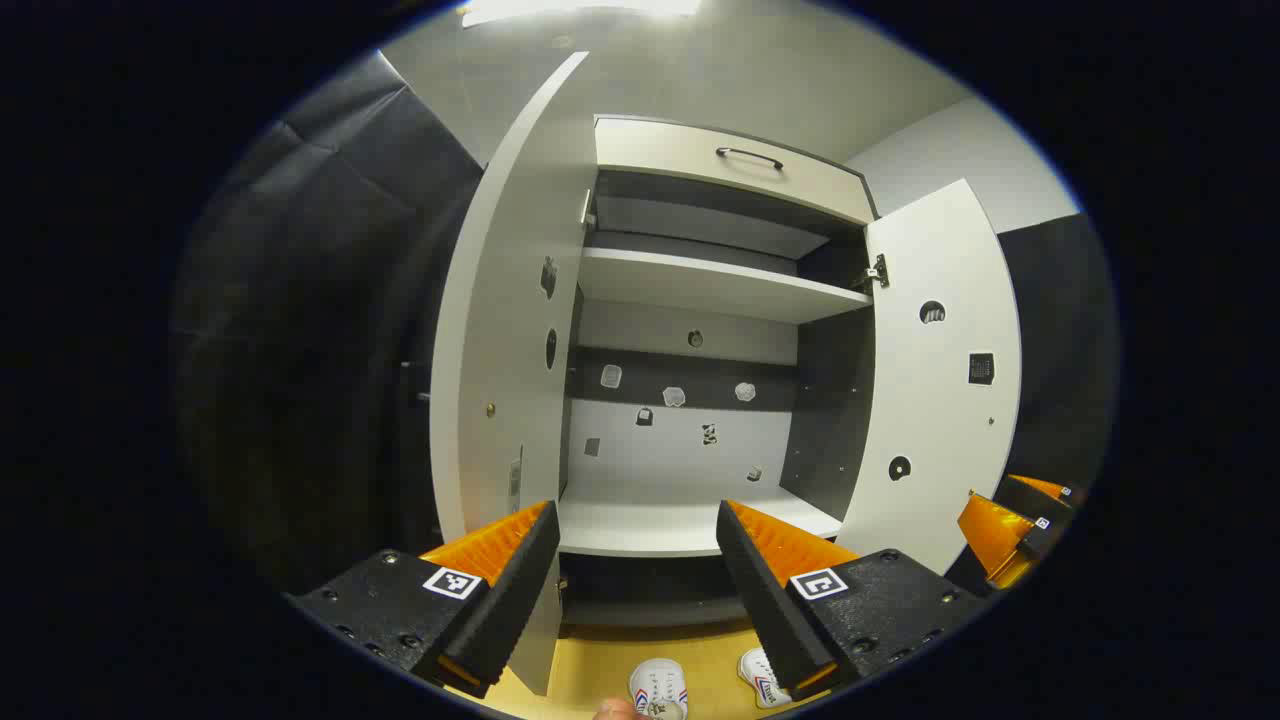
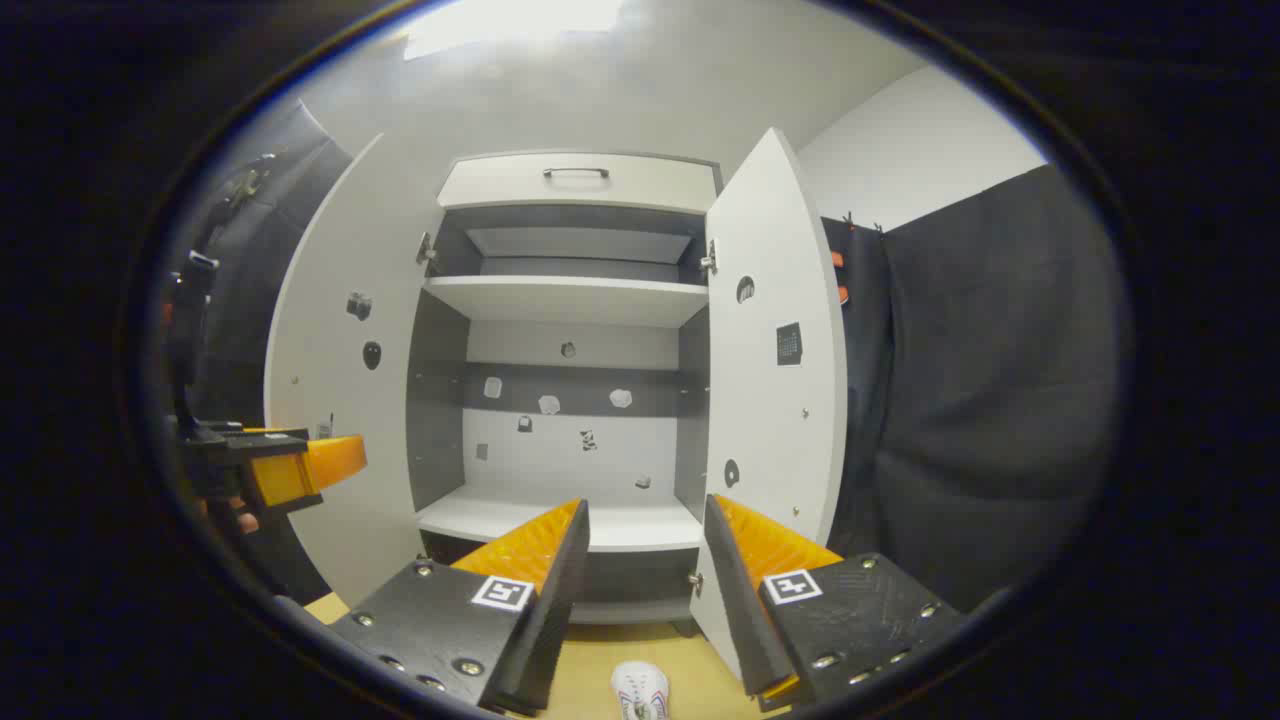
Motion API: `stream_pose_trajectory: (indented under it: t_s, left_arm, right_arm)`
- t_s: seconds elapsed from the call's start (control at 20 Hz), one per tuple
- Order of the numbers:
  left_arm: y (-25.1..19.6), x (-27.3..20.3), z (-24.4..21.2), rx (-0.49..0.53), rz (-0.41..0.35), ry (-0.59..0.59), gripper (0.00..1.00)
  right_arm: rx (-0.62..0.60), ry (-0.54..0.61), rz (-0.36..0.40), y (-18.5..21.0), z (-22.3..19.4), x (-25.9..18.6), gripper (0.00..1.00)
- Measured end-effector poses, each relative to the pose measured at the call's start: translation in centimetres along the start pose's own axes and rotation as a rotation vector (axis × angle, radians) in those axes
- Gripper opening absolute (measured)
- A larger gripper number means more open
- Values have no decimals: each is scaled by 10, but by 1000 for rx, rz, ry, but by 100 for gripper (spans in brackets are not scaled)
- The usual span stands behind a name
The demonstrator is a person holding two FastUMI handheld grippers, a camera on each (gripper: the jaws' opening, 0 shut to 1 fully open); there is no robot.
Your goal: Grab one shoe with the right hand and put it into the shoe cabinet, grab the other shoe with the left hand and put it into the shoe cabinet; then close the right door with the right hand and the left door with the left hand.
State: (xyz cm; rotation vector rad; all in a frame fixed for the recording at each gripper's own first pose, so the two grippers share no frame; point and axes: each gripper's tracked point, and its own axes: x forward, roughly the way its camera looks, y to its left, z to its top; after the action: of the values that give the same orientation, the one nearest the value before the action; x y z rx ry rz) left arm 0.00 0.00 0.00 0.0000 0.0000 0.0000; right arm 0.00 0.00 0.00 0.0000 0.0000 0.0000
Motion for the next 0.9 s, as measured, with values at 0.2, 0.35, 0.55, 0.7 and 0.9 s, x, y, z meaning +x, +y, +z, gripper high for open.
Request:
stream_pose_trajectory:
  t_s: [0.2, 0.35, 0.55, 0.7, 0.9]
  left_arm:
    - [-1, -3, 11, -9, -4, -15, 96]
    - [-9, -3, 14, -15, -15, -23, 96]
    - [-16, -3, 8, -3, -28, -8, 96]
    - [-15, -2, 6, 6, -15, -2, 96]
    - [-10, 0, 6, 22, 4, 1, 96]
  right_arm:
    - [8, 4, 4, -2, -2, 0, 69]
    - [12, 3, 4, -5, -1, -1, 69]
    - [21, 2, -2, -9, -1, -2, 69]
    - [22, 12, 8, -10, -6, 2, 69]
    - [26, 30, 20, -9, -15, 11, 69]
